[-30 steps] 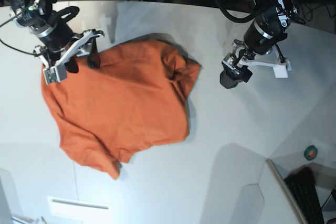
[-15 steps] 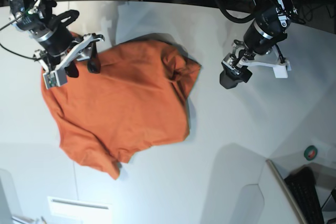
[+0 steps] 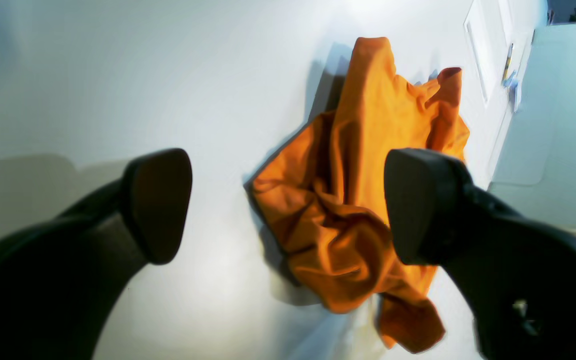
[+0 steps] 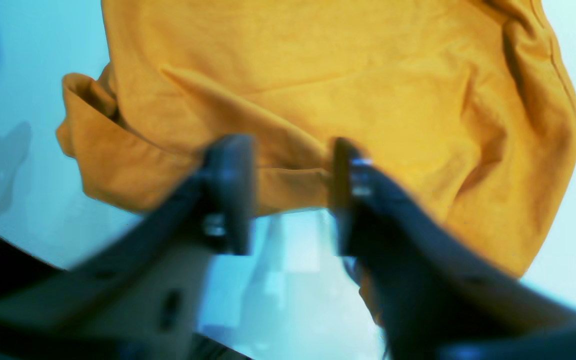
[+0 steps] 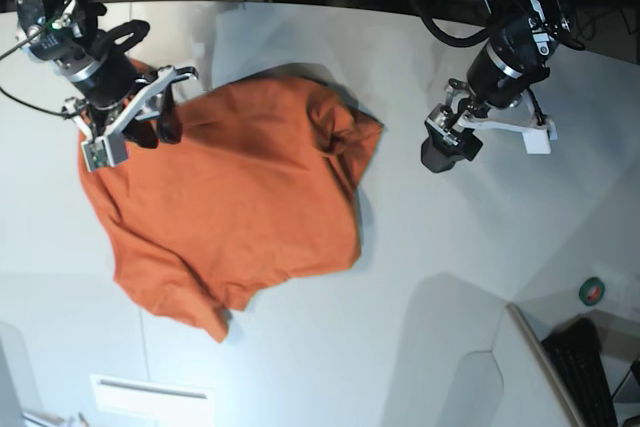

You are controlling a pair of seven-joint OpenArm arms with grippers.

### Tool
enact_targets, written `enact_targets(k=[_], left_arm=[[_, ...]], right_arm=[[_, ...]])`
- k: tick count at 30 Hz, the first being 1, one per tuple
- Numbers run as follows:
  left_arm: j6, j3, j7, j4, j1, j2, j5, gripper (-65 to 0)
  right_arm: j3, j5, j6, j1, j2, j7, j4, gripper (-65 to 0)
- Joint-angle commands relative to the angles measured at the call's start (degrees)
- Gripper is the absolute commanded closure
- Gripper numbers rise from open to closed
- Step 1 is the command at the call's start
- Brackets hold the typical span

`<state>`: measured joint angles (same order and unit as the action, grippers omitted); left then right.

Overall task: Layout the t-shirt on the table in an organized manner, then fold the t-shirt properly
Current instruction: 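Release the left gripper and raise it off the shirt, then pull the shirt corner with the right gripper away from the left gripper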

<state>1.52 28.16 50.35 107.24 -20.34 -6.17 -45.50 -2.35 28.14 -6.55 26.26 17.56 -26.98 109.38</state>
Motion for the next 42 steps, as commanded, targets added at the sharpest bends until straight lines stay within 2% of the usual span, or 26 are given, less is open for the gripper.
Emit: enact_targets(k=[1, 2, 6, 8, 12, 13, 16, 21, 25, 28, 29, 30, 33, 35, 36, 37, 40, 42], left_arm=[[-0.42, -0.07, -0.9, 0.85, 0.25, 1.38, -0.79, -57.1], [-0.42, -0.51, -0.81, 0.85, 0.25, 2.26, -0.79, -57.1], [-0.42, -2.89, -0.72, 0.85, -0.37, 5.52, -0.79, -55.1], [-0.16, -3.68, -0.55, 0.85, -0.37, 6.39, -0.79, -44.1], [-0.16, -6.76, -0.37, 0.85, -0.01, 6.66, -0.79, -3.6], [-0.16, -7.2, -0.37, 0.67, 0.16, 6.66, -0.7, 0.0], [-0.16, -8.69, -0.37, -1.61, 1.39, 6.66, 2.64, 0.0], [-0.16, -14.76, -0.37, -9.44, 5.0, 6.75, 15.47, 0.0], [-0.16, -15.99, -0.37, -11.11, 5.09, 6.75, 17.58, 0.0], [-0.16, -16.34, -0.37, -10.58, 5.44, 6.75, 17.58, -16.8], [-0.16, -16.69, -0.37, -10.58, 5.7, 6.66, 17.58, -20.9], [-0.16, -17.66, -0.37, -10.58, 6.67, 6.66, 17.58, -22.4], [-0.16, -18.36, -0.37, -11.46, 8.95, 6.75, 17.67, -20.4], [-0.16, -18.27, -0.37, -11.29, 9.39, 6.75, 17.58, -11.4], [-0.16, -17.22, -0.37, -11.02, 9.3, 6.75, 17.58, -2.1], [-0.16, -15.46, -0.37, -10.85, 9.04, 6.75, 17.85, 0.0], [-0.16, -7.37, -0.37, -11.81, 7.9, 7.01, 17.85, 0.0], [-0.24, -1.92, -0.37, -11.99, 6.93, 9.03, 17.5, 0.0]], right_arm=[[0.37, -0.05, -0.35, -0.28, 1.03, 1.36, 0.81, -7.1], [0.37, 0.04, -0.35, -0.28, 1.03, 1.36, 0.73, 0.0], [0.37, 0.04, -0.35, -1.07, 0.86, 1.36, -0.59, 0.0], [0.37, 0.04, -0.35, -1.78, 0.86, 1.36, -1.47, 0.0], [0.37, 0.04, -0.09, -3.54, 0.86, 0.92, -2.97, 0.0], [0.37, 0.04, 0.0, -4.06, 0.86, 0.3, -3.14, 0.0], [0.46, 0.04, 0.0, -4.41, 0.86, -1.98, -3.14, 0.0], [0.46, 0.12, 0.0, -4.33, 0.68, -2.95, -2.97, 0.0], [0.46, 0.21, 0.0, -4.06, 0.77, -2.95, -2.79, 0.0], [0.46, 0.21, 0.0, -4.24, 0.77, -2.95, -3.05, 0.0], [0.46, 0.12, 0.0, -4.41, 0.77, -2.95, -3.23, 0.0], [0.46, 0.12, 0.0, -5.03, 0.77, -2.95, -3.32, 0.0], [0.46, 0.04, 0.0, -9.43, 1.03, -3.04, -8.06, 0.0], [0.37, 0.04, 0.0, -13.82, 1.12, -3.04, -14.31, 0.0], [-0.07, -0.05, 0.0, -16.28, 1.21, -3.13, -17.91, 0.0], [-0.07, -0.05, 0.0, -18.74, 1.21, -3.13, -21.25, 0.0], [-0.16, -0.05, 0.0, -26.04, 1.21, -5.33, -28.99, 0.0], [-0.16, -0.05, 0.0, -31.14, 1.21, -6.29, -34.35, 0.0]])
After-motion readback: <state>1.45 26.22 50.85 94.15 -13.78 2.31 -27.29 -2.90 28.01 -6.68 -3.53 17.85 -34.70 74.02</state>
